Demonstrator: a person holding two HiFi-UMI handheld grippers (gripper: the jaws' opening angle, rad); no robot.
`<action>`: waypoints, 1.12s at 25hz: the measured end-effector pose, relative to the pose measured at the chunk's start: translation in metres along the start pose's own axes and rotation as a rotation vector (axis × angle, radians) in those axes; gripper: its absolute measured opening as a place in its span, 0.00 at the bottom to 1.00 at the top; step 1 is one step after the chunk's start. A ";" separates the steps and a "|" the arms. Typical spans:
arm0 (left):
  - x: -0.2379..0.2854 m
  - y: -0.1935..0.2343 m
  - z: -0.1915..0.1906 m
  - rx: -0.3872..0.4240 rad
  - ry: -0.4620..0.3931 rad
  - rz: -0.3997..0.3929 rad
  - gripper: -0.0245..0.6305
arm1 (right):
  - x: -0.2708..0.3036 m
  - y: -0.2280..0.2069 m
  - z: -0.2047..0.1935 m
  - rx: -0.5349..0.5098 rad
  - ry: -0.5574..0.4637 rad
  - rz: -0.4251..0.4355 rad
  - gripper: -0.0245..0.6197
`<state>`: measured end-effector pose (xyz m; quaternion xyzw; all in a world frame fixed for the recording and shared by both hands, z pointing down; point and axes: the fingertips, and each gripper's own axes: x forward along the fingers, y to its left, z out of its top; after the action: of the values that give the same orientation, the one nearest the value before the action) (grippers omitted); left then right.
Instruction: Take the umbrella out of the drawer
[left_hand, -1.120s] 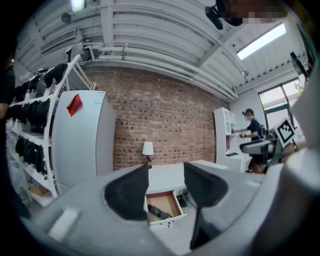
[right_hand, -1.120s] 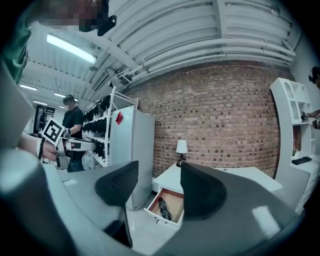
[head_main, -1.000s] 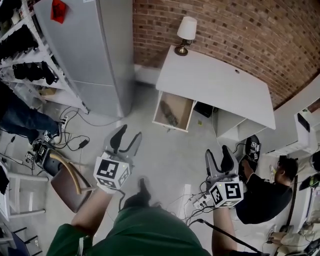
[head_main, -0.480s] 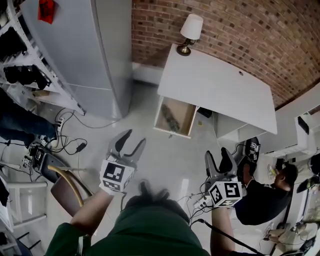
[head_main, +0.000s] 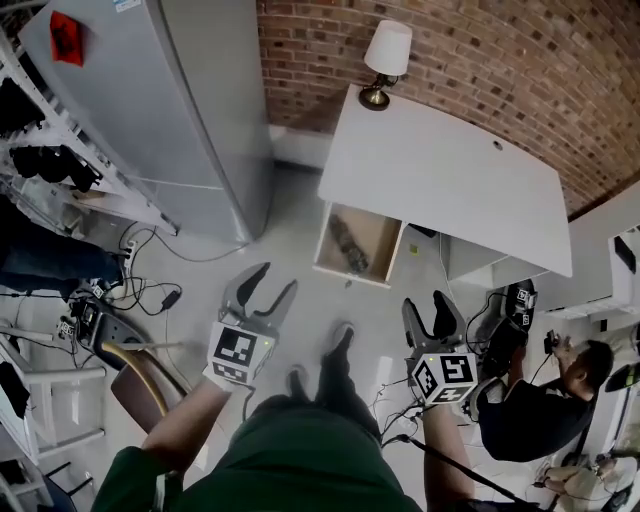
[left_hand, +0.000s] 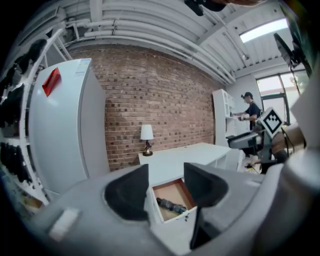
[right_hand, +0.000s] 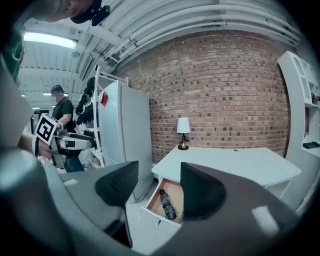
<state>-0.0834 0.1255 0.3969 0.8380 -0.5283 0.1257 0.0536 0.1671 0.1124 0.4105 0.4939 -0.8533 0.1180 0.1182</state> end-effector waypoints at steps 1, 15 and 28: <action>0.009 0.004 -0.002 -0.001 0.010 0.007 0.37 | 0.012 -0.006 -0.001 0.001 0.005 0.009 0.42; 0.167 0.038 -0.023 -0.004 0.173 0.100 0.36 | 0.208 -0.080 -0.080 -0.071 0.279 0.263 0.42; 0.215 0.059 -0.071 -0.042 0.293 0.161 0.35 | 0.307 -0.121 -0.191 -0.144 0.532 0.366 0.42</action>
<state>-0.0593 -0.0716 0.5203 0.7644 -0.5827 0.2395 0.1372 0.1400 -0.1357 0.6990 0.2745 -0.8732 0.2018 0.3485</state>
